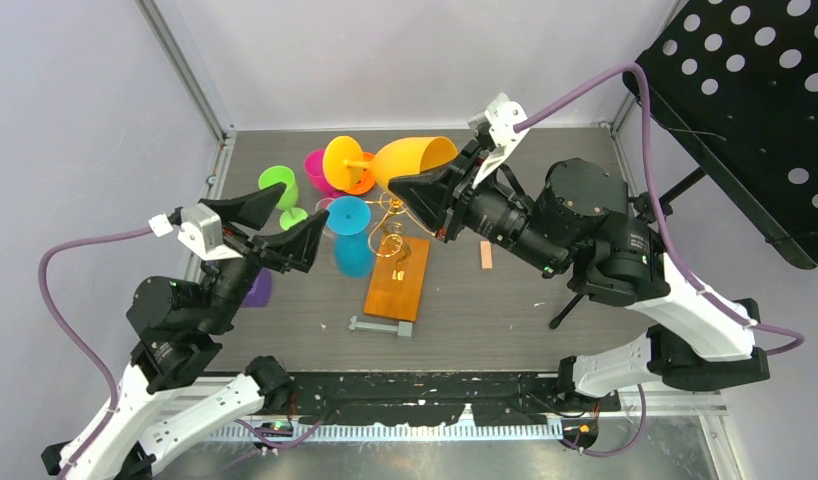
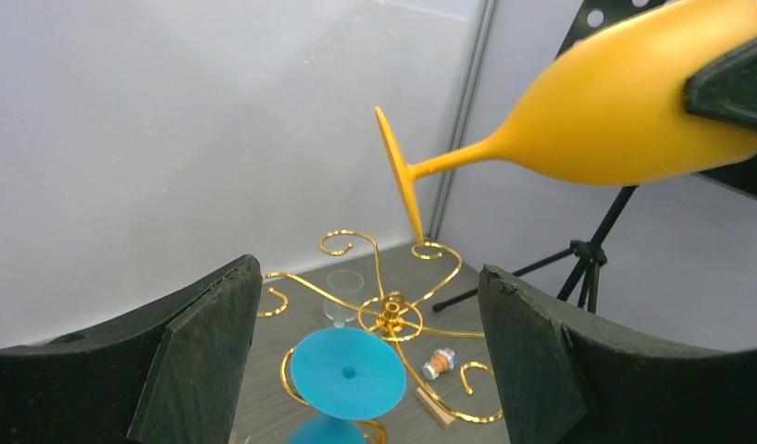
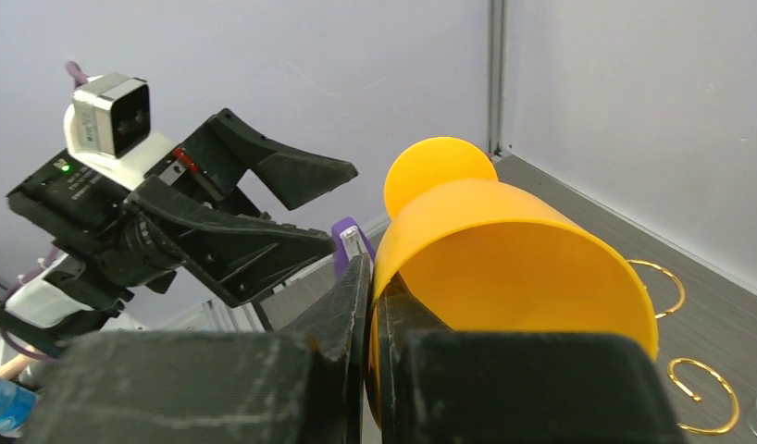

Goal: Place the wine glass upside down on the wine glass rack
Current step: Turn the wine glass upside down at the wine rack.

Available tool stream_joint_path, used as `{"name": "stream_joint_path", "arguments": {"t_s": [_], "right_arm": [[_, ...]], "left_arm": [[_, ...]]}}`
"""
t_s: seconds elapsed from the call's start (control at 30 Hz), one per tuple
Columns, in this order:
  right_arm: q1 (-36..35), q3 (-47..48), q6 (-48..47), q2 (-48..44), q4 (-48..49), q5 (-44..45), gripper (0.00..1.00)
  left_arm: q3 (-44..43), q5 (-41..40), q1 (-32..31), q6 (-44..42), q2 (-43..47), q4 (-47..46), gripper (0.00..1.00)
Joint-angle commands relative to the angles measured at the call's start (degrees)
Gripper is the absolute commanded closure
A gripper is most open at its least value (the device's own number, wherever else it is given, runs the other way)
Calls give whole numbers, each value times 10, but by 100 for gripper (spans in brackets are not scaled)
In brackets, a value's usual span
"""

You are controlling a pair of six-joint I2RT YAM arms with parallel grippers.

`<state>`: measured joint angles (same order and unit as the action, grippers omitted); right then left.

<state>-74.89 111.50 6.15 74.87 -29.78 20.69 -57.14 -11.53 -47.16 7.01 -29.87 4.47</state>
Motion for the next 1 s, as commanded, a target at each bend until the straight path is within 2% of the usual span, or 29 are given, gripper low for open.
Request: {"name": "stream_joint_path", "arguments": {"t_s": [0.0,0.3,0.4,0.53,0.67,0.77,0.9,0.97], "right_arm": [[-15,-8,14,-17,51,3,95],[-28,-22,25,-19,55,-35,95],[-32,-28,27,-26,62,-51,95],[-34,-53,20,-43,84,-69,95],[-34,-80,18,-57,100,-94,95],[-35,-91,19,-61,104,-117,95],[-35,-118,18,-75,125,-144,95],[-35,-135,15,-85,140,-154,94]], "left_arm": [[4,-14,0,-10,-5,-71,14],[4,8,0,12,-30,-91,16],[5,9,0,15,-34,-92,21],[4,3,0,22,-38,-90,39],[3,-2,0,26,-43,-93,48],[3,-5,0,28,-49,-100,59],[-3,-3,0,32,-59,-98,78],[-4,-1,0,33,-60,-99,91]]}}
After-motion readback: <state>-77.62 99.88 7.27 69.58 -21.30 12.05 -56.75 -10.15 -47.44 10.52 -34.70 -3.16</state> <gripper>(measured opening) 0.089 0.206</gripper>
